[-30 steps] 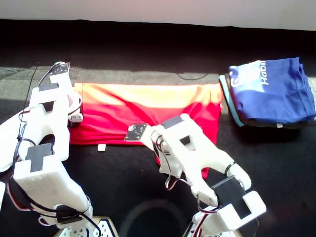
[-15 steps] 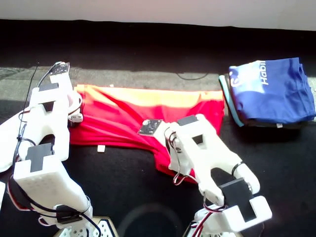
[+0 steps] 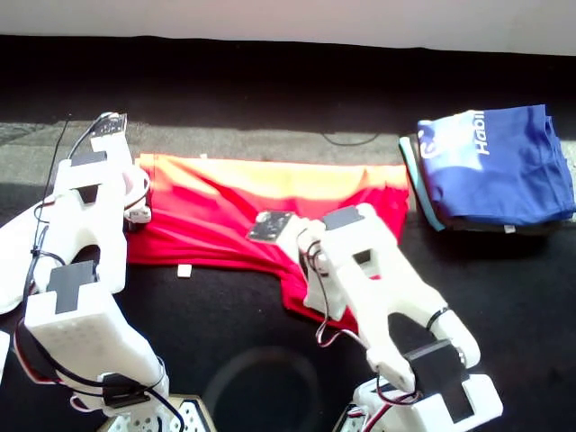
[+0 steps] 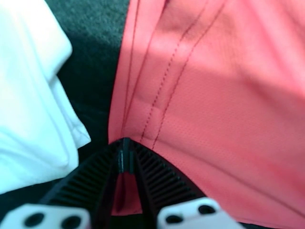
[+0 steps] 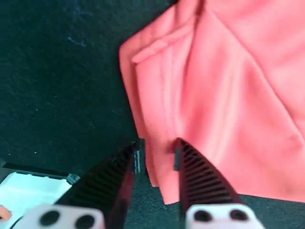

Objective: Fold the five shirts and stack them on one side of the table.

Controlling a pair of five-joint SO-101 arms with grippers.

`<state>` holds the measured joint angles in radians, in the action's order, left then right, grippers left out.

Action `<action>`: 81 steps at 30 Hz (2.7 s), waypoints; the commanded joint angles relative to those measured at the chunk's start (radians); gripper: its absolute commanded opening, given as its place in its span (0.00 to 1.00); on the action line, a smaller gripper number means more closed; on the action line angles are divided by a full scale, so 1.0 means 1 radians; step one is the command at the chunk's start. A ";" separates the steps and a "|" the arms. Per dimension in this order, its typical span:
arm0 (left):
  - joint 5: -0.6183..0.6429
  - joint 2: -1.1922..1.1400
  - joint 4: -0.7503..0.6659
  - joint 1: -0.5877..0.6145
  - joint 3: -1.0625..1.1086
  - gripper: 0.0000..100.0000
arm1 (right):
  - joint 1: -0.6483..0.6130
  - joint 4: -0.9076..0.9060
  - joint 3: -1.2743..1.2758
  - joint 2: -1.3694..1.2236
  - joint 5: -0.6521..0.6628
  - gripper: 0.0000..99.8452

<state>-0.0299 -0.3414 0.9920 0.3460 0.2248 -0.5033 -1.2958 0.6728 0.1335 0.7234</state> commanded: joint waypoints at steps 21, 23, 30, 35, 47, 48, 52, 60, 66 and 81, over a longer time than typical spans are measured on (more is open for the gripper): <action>0.003 -0.008 -0.023 -0.013 0.007 0.01 | -0.008 0.243 0.127 -0.162 -0.015 0.06; 0.003 -0.008 -0.023 -0.013 0.007 0.01 | -0.005 0.243 0.099 -0.166 -0.018 0.01; 0.003 -0.008 -0.023 -0.013 0.007 0.01 | 0.104 0.148 -0.079 -0.163 -0.012 0.01; 0.003 -0.008 -0.023 -0.013 0.007 0.01 | 0.177 0.027 -0.288 -0.170 -0.011 0.01; 0.003 -0.008 -0.023 -0.013 0.007 0.01 | 0.229 0.082 -0.748 -0.470 -0.017 0.01; 0.003 -0.008 -0.023 -0.013 0.007 0.01 | 0.231 0.077 -0.809 -0.509 -0.017 0.01; 0.003 -0.008 -0.023 -0.013 0.007 0.01 | 0.226 0.007 -1.029 -0.661 -0.023 0.05; 0.003 -0.008 -0.023 -0.013 0.007 0.01 | 0.255 -0.021 -1.432 -0.894 -0.350 0.15; 0.003 -0.008 -0.023 -0.013 0.007 0.01 | 0.266 -0.124 -1.659 -0.960 -0.445 0.15; 0.003 -0.008 -0.023 -0.013 0.007 0.01 | 0.222 -0.470 -1.977 -0.978 -0.442 0.15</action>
<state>-0.0284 -0.3429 0.9920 0.3445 0.2248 -0.2501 -1.7392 -1.2942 -0.8500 0.2892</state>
